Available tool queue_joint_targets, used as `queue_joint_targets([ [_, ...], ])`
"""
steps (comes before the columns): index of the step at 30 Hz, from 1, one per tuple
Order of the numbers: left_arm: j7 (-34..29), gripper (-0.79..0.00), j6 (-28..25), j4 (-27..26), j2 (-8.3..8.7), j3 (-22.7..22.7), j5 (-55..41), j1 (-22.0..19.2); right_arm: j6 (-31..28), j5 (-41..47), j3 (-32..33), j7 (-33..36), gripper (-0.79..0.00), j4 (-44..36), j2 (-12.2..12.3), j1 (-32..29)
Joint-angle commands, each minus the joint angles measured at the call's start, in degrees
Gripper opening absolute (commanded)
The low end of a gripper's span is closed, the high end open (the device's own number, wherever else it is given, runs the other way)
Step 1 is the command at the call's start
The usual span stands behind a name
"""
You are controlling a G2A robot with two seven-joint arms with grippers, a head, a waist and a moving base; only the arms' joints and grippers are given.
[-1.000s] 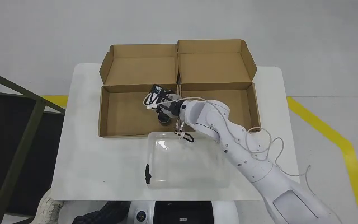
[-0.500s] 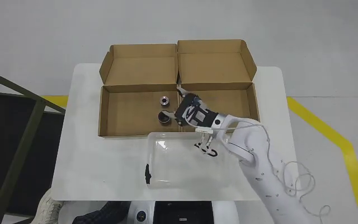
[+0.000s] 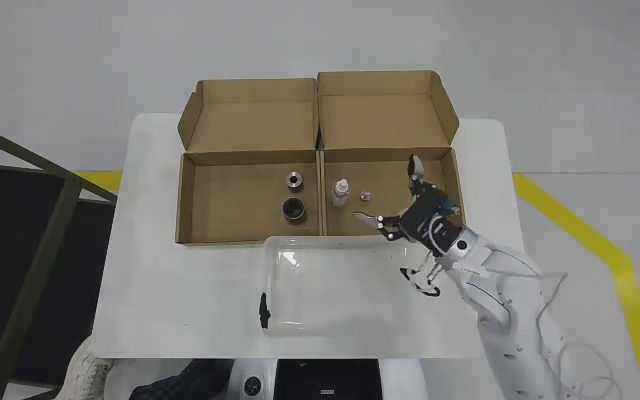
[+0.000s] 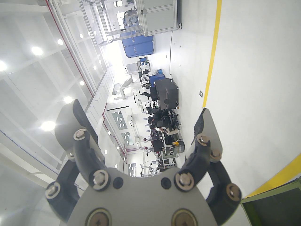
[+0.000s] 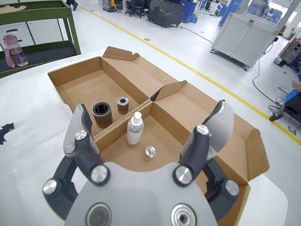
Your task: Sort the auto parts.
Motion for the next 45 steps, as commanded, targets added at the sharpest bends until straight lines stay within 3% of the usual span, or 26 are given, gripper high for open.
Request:
queue_joint_targets([
  [1, 0.0, 0.0, 0.0, 0.0, 0.0, 0.0, 0.0, 0.0, 0.08, -0.17, 2.56, -2.67, 0.0, -0.34, 0.32, -2.62],
  [12, 0.0, 0.0, 0.0, 0.0, 0.0, 0.0, 0.0, 0.0, 1.25, 1.8, 14.52, -15.44, 0.0, 1.54, 1.42, -13.38],
  [20, 0.0, 0.0, 0.0, 0.0, 0.0, 0.0, 0.0, 0.0, 2.29, 1.87, 20.11, -21.13, 0.0, 2.05, 1.82, -19.02],
  [45, 0.0, -0.001, 0.0, 0.0, 0.0, 0.0, 0.0, 0.0, 2.04, 1.12, 21.93, -23.76, 0.0, 3.72, 2.22, -21.61],
])
